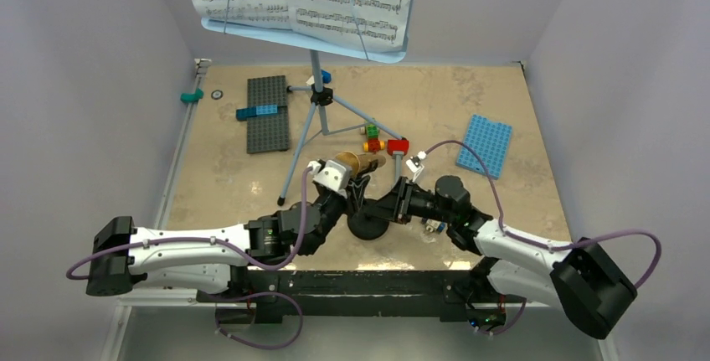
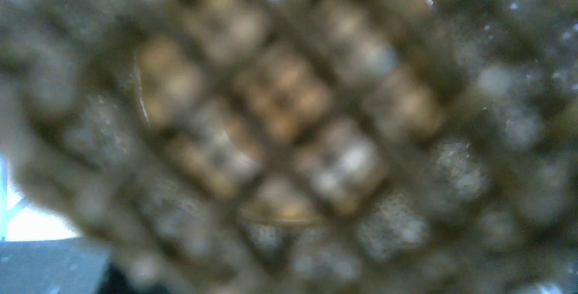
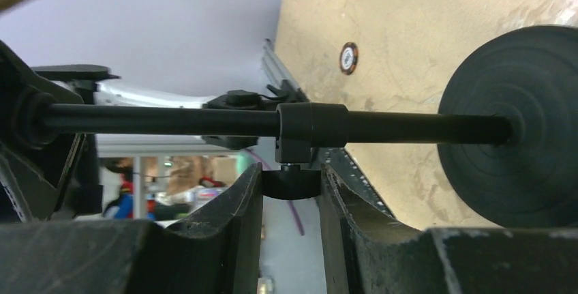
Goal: Pack up the instrument practice props
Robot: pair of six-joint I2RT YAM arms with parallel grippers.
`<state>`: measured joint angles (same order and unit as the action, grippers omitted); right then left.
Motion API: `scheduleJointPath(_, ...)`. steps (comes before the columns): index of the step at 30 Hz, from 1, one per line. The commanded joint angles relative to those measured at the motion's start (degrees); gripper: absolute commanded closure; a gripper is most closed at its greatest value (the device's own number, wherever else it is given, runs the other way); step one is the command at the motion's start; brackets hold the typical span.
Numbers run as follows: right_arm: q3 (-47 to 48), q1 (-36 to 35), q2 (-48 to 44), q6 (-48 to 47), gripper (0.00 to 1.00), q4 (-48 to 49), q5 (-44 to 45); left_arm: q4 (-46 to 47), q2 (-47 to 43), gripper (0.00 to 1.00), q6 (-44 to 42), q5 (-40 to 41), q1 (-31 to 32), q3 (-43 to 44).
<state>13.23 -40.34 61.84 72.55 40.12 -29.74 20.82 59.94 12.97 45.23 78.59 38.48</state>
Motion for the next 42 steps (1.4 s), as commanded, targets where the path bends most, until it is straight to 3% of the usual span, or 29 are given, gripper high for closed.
scheduleJointPath(1, 13.2, -0.9, -6.9, -24.6, 1.00, -24.0, 3.9, -10.3, 3.5, 1.00, 2.7, -2.8, 1.0, -3.3)
scheduleJointPath(4, 17.8, -2.4, -10.4, -35.1, 1.00, -36.5, 13.4, -10.4, 4.4, 1.00, 3.0, -3.4, 1.0, -3.2)
scheduleJointPath(6, 18.3, -2.5, -12.1, -37.2, 1.00, -39.6, 14.9, -10.3, 4.9, 1.00, 3.0, -3.2, 1.0, -3.2)
scheduleJointPath(10, 16.7, -2.5, -13.7, -35.5, 0.78, -38.1, 13.1, -9.3, 5.1, 1.00, 2.3, -2.9, 1.0, -2.9)
scheduleJointPath(16, 16.0, -2.5, -12.5, -35.2, 0.67, -37.1, 11.8, -8.9, 5.6, 1.00, 1.6, -3.1, 1.0, -2.3)
scheduleJointPath(20, 17.1, -2.6, -14.8, -39.2, 0.47, -42.7, 15.5, -8.6, 7.5, 1.00, 1.4, -3.4, 1.0, -1.7)
scheduleJointPath(23, 17.3, -2.6, -19.4, -42.4, 0.37, -48.1, 19.9, -8.7, 10.3, 1.00, 1.3, -3.8, 1.0, -0.7)
scheduleJointPath(33, 18.1, -2.6, -30.0, -45.8, 0.34, -61.5, 24.2, -7.5, 16.1, 1.00, 1.5, -5.2, 1.0, 1.7)
scheduleJointPath(42, 18.5, -2.6, -35.0, -46.8, 0.34, -66.7, 25.4, -7.4, 20.2, 1.00, 7.3, -7.2, 1.0, 0.3)
